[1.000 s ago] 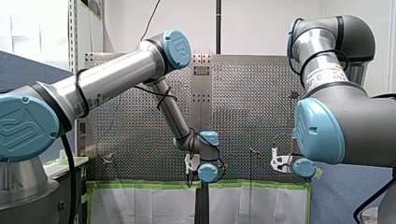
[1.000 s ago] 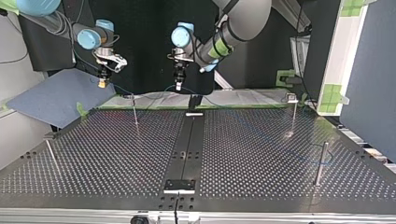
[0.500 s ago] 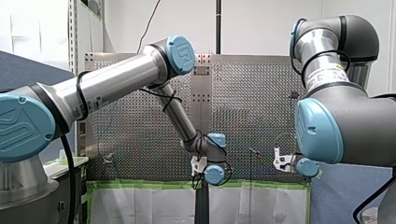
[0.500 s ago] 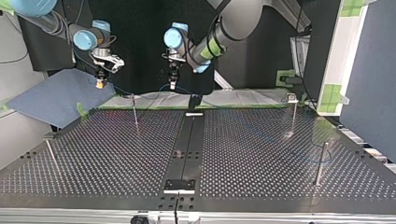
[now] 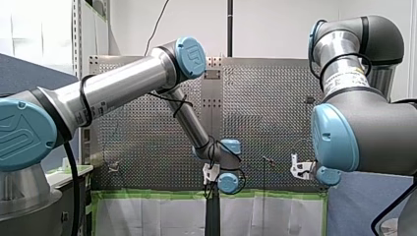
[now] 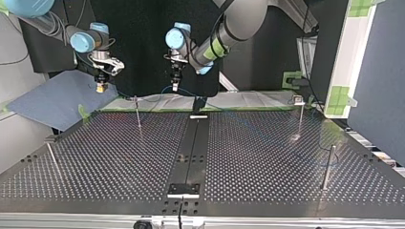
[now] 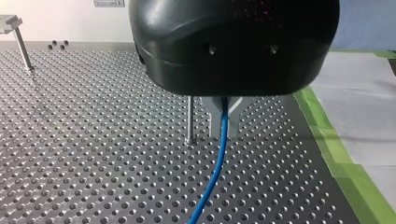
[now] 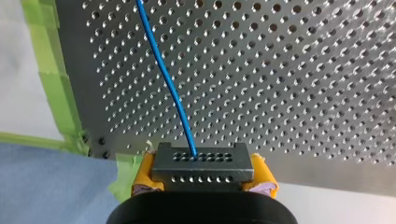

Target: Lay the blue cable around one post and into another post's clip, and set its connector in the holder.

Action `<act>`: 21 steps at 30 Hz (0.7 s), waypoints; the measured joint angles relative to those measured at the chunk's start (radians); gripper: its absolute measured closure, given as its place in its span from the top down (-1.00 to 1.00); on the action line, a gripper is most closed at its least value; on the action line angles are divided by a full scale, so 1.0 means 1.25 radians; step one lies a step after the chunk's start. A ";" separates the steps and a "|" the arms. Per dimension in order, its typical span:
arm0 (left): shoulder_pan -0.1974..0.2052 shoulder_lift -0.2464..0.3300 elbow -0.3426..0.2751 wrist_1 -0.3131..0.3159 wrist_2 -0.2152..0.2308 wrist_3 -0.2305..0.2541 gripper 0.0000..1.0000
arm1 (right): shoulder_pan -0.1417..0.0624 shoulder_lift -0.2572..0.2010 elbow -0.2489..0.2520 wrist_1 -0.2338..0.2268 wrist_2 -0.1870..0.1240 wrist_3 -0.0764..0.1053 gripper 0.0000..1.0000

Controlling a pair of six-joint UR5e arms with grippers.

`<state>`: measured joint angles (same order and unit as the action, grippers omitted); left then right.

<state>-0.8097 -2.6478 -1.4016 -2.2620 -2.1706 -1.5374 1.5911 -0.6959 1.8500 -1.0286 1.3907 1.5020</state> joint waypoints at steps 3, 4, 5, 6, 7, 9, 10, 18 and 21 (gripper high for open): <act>0.000 0.001 0.000 0.000 0.001 0.000 -0.96 | -0.002 0.000 -0.008 0.009 -0.020 -0.001 -1.00; 0.000 0.001 0.000 0.000 0.001 0.000 -0.96 | -0.002 0.000 -0.010 0.012 -0.026 -0.001 -1.00; 0.000 0.001 0.000 -0.001 0.000 0.000 -0.96 | -0.004 0.000 -0.012 0.014 -0.034 -0.001 -1.00; 0.000 0.001 0.000 -0.001 0.000 0.000 -0.96 | -0.004 0.000 -0.014 0.016 -0.040 -0.001 -1.00; 0.000 0.001 0.000 -0.001 0.000 0.001 -0.96 | -0.006 0.000 -0.015 0.018 -0.046 0.000 -1.00; 0.000 0.001 0.000 -0.003 -0.002 0.001 -0.96 | -0.010 0.000 -0.018 0.021 -0.061 0.002 -1.00; 0.000 0.001 0.000 -0.004 -0.003 0.001 -0.96 | -0.012 0.000 -0.019 0.022 -0.067 0.003 -1.00; 0.006 0.001 0.000 -0.009 -0.021 -0.001 -0.96 | -0.038 -0.001 -0.024 0.049 -0.125 0.005 -1.00; 0.009 0.001 0.000 -0.010 -0.031 0.000 -0.96 | -0.047 0.000 -0.024 0.052 -0.148 0.013 -1.00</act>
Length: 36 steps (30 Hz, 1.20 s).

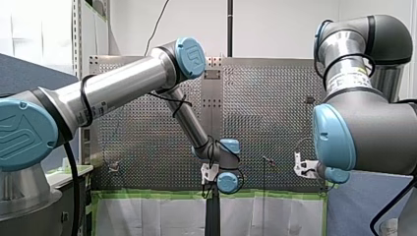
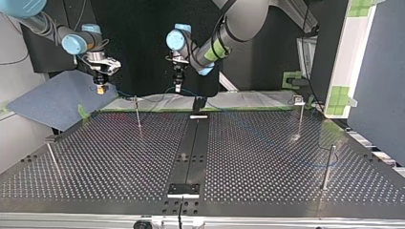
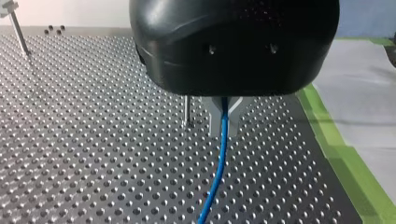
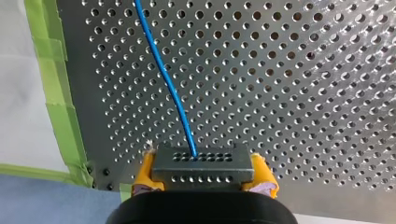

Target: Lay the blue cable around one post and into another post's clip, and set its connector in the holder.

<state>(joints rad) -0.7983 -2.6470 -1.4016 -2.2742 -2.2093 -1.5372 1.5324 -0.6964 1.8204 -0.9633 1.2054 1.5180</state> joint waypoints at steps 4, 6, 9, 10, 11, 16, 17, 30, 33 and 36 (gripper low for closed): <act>0.002 0.000 0.000 -0.003 -0.010 0.001 -0.96 | -0.005 0.000 0.000 0.001 -0.032 0.006 -1.00; 0.003 0.000 0.000 -0.004 -0.011 0.002 -0.96 | -0.006 0.000 0.000 0.002 -0.049 0.008 -1.00; 0.005 0.000 0.000 -0.006 -0.010 0.003 -0.96 | -0.006 0.000 0.000 0.002 -0.072 0.010 -1.00; 0.006 0.000 0.000 -0.006 -0.010 0.003 -0.96 | -0.006 0.000 0.000 0.002 -0.080 0.010 -1.00; 0.006 0.000 0.000 -0.007 -0.010 0.004 -0.96 | -0.006 0.000 0.000 0.002 -0.090 0.009 -1.00; 0.008 0.000 0.000 -0.013 -0.006 0.012 -0.96 | -0.007 -0.001 0.000 0.004 -0.124 0.009 -1.00; 0.008 0.000 0.000 -0.014 -0.005 0.013 -0.96 | -0.007 -0.001 0.000 0.006 -0.132 0.009 -1.00; 0.012 0.001 -0.008 -0.054 0.000 0.022 -0.96 | -0.024 -0.001 0.000 0.029 -0.219 0.013 -1.00; 0.010 0.001 -0.015 -0.057 0.011 0.023 -0.96 | -0.032 -0.001 0.000 0.031 -0.237 0.020 -1.00; 0.007 0.003 -0.025 -0.057 0.018 0.023 -0.96 | -0.041 -0.001 0.000 0.032 -0.257 0.030 -1.00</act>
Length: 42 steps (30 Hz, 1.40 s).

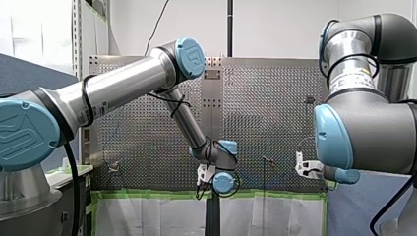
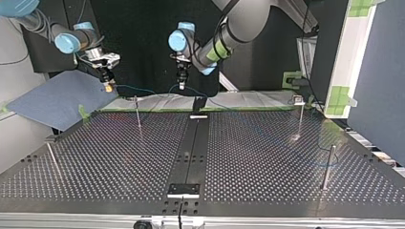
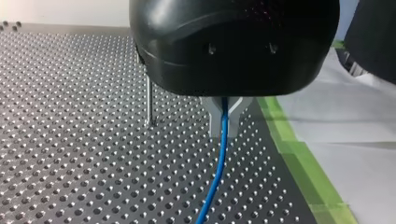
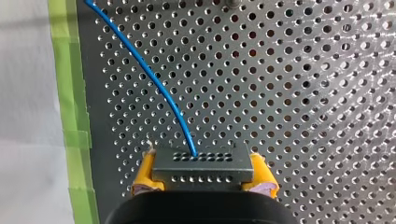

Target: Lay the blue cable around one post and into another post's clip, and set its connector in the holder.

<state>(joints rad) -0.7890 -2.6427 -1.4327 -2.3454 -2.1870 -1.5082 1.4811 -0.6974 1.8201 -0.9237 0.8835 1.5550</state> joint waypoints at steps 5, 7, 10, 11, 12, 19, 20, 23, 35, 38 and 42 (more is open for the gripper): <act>-0.001 0.008 -0.010 0.002 0.006 0.000 -0.96 | -0.018 0.000 0.000 0.000 -0.037 0.021 -1.00; -0.002 0.013 -0.013 0.002 0.008 0.000 -0.96 | -0.025 0.000 0.000 -0.002 -0.051 0.028 -1.00; -0.005 0.027 -0.020 0.005 0.013 0.000 -0.96 | -0.036 0.000 0.000 -0.007 -0.070 0.040 -1.00; -0.006 0.032 -0.023 0.007 0.015 0.000 -0.96 | -0.041 0.000 0.000 -0.010 -0.071 0.045 -1.00; -0.007 0.038 -0.027 0.009 0.017 0.000 -0.96 | -0.044 0.000 0.000 -0.012 -0.070 0.050 -1.00; -0.010 0.048 -0.040 0.013 0.020 0.000 -0.96 | -0.068 0.000 0.000 -0.023 -0.037 0.087 -1.00; -0.011 0.048 -0.042 0.013 0.019 0.000 -0.96 | -0.071 0.000 0.000 -0.024 -0.030 0.091 -1.00; -0.011 0.048 -0.045 0.014 0.019 0.000 -0.96 | -0.079 0.000 0.001 -0.024 -0.009 0.099 -1.00; -0.014 0.048 -0.047 0.013 0.026 0.003 -0.96 | -0.098 0.000 0.001 -0.021 0.077 0.127 -1.00; -0.018 0.048 -0.047 0.012 0.037 0.012 -0.96 | -0.098 0.001 0.001 -0.022 0.098 0.127 -1.00; -0.024 0.048 -0.047 0.012 0.055 0.025 -0.96 | -0.098 0.001 0.001 -0.024 0.126 0.129 -1.00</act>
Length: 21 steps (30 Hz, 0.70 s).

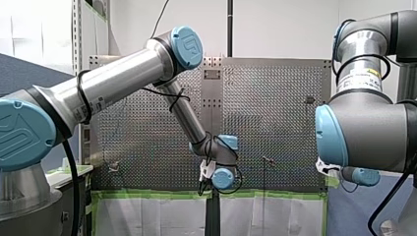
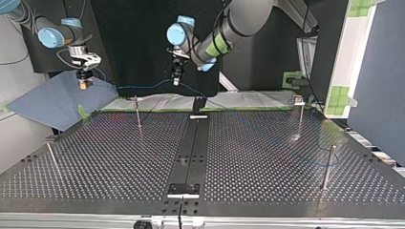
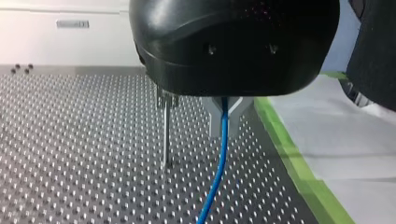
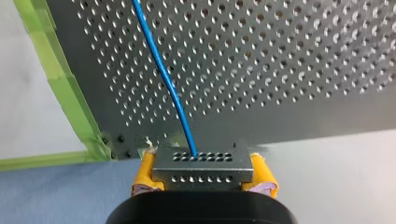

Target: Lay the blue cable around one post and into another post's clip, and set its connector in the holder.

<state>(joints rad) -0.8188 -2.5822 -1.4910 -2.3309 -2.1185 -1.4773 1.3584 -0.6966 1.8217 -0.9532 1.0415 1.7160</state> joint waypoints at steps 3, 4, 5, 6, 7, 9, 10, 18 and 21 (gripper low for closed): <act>-0.003 0.000 0.000 0.001 0.013 0.009 -0.96 | 0.001 0.000 0.000 -0.001 0.020 0.001 -1.00; -0.005 0.000 0.000 0.002 0.018 0.013 -0.96 | 0.001 0.000 0.000 -0.002 0.024 0.001 -1.00; -0.006 0.000 0.000 0.003 0.023 0.016 -0.96 | 0.002 0.000 0.000 -0.003 0.028 0.002 -1.00; -0.007 0.000 0.000 0.005 0.030 0.019 -0.96 | 0.003 0.000 0.000 -0.005 0.029 0.004 -1.00; -0.007 0.000 0.000 0.006 0.035 0.021 -0.96 | 0.004 0.000 0.000 -0.007 0.030 0.007 -1.00; -0.008 0.000 0.001 0.009 0.044 0.023 -0.96 | 0.005 0.000 0.000 -0.013 0.031 0.014 -1.00; -0.008 0.000 0.001 0.010 0.047 0.024 -0.96 | 0.006 0.000 0.000 -0.016 0.032 0.017 -1.00; -0.004 -0.001 0.001 0.024 0.075 0.023 -0.96 | 0.012 0.001 0.000 -0.034 0.030 0.037 -1.00; -0.002 -0.001 0.003 0.027 0.077 0.021 -0.96 | 0.012 0.001 0.000 -0.040 0.030 0.047 -1.00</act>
<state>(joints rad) -0.8211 -2.5835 -1.4875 -2.2968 -2.0220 -1.4509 1.3738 -0.6958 1.8215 -1.0035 1.0786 1.7750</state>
